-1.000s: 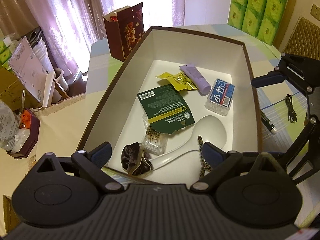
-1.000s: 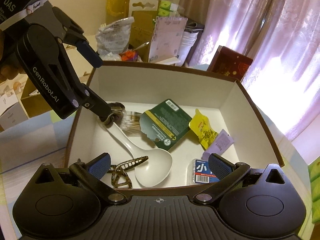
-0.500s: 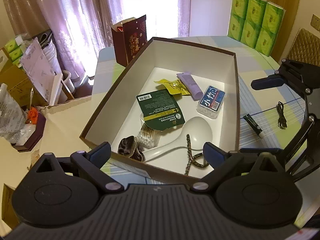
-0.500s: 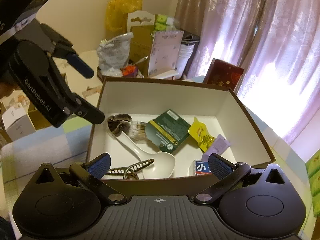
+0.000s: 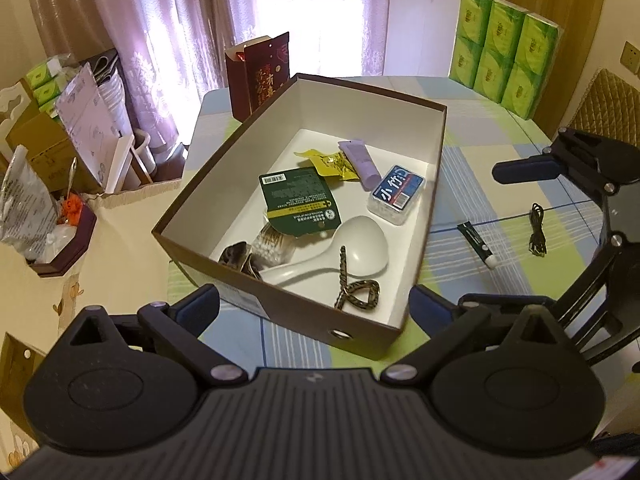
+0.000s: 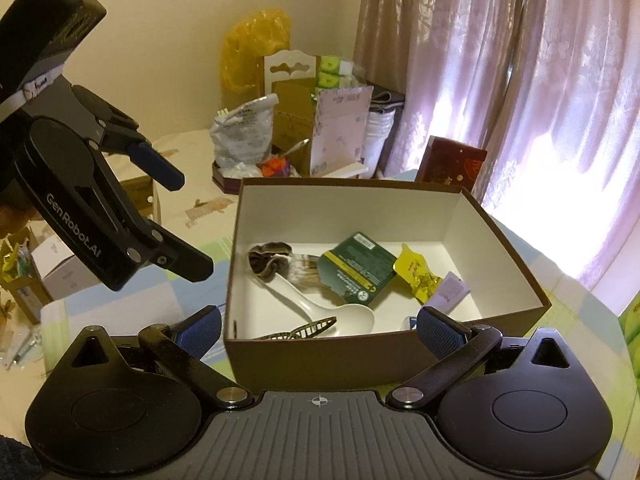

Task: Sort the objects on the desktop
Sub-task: 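Withdraw both open tools from the box back over the table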

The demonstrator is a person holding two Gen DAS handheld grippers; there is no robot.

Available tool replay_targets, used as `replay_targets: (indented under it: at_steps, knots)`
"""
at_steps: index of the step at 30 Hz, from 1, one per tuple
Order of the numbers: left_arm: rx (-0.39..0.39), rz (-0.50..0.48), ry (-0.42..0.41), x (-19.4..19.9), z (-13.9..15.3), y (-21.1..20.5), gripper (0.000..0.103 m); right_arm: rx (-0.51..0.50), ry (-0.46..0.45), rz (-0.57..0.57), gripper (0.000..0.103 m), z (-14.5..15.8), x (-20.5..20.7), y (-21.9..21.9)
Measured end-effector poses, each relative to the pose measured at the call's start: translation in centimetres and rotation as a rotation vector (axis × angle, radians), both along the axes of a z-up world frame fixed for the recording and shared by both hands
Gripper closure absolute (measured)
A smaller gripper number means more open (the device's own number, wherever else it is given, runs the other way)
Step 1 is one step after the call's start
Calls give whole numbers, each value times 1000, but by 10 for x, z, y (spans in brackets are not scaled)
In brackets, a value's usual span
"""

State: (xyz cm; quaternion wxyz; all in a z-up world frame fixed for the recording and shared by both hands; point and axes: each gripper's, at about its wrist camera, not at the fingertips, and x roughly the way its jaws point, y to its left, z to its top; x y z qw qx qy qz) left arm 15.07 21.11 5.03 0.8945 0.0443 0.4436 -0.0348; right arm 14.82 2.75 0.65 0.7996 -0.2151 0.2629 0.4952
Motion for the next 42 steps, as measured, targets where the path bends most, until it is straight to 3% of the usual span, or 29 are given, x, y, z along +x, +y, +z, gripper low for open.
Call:
replay_targets:
  at_steps: [18,26,34,42]
  knots:
    - [-2,59,-2,-51,2,-29,3,38,37,39,2,0,-32,-43]
    - [-84,96,35,-75,-12,-43,3,31,86,38,2,-8,-49,-75]
    - [-147,111,79,-90,-33,-65,3,16,135,-51,2,-17,-59,-121]
    - [-183,64,122,-87,-49,-91,3,-7,198,-209,2,-30,-57,-167]
